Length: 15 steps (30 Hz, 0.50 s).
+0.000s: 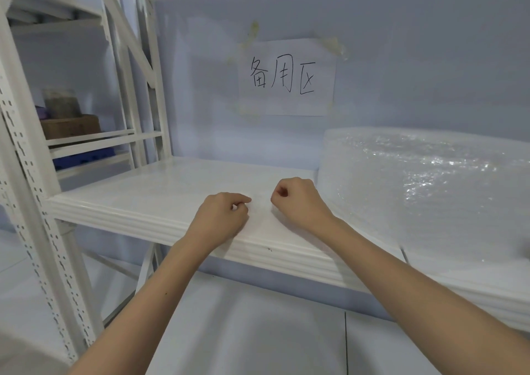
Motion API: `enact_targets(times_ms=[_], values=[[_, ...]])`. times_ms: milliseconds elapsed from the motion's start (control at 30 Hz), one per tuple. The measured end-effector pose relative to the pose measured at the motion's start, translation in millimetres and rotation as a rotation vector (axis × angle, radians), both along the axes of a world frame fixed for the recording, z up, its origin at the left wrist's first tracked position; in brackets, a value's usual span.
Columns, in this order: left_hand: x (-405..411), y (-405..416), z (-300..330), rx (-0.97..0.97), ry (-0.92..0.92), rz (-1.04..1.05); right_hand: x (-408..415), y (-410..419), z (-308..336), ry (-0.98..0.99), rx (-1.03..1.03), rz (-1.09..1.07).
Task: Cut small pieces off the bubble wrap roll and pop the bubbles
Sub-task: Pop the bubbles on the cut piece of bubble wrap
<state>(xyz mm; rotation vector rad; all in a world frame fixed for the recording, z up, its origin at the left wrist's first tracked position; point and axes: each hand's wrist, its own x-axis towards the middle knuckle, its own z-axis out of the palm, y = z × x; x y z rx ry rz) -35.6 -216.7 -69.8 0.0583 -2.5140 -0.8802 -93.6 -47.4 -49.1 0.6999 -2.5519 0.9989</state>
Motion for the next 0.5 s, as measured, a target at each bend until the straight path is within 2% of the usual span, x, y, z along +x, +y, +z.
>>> enact_targets(times_ms=[367, 500], values=[[18, 14, 5, 0.003, 0.014, 0.102, 45, 43, 20, 0.036, -0.043, -0.003], [27, 24, 8, -0.005, 0.075, 0.113, 77, 61, 27, 0.041, -0.066, 0.026]])
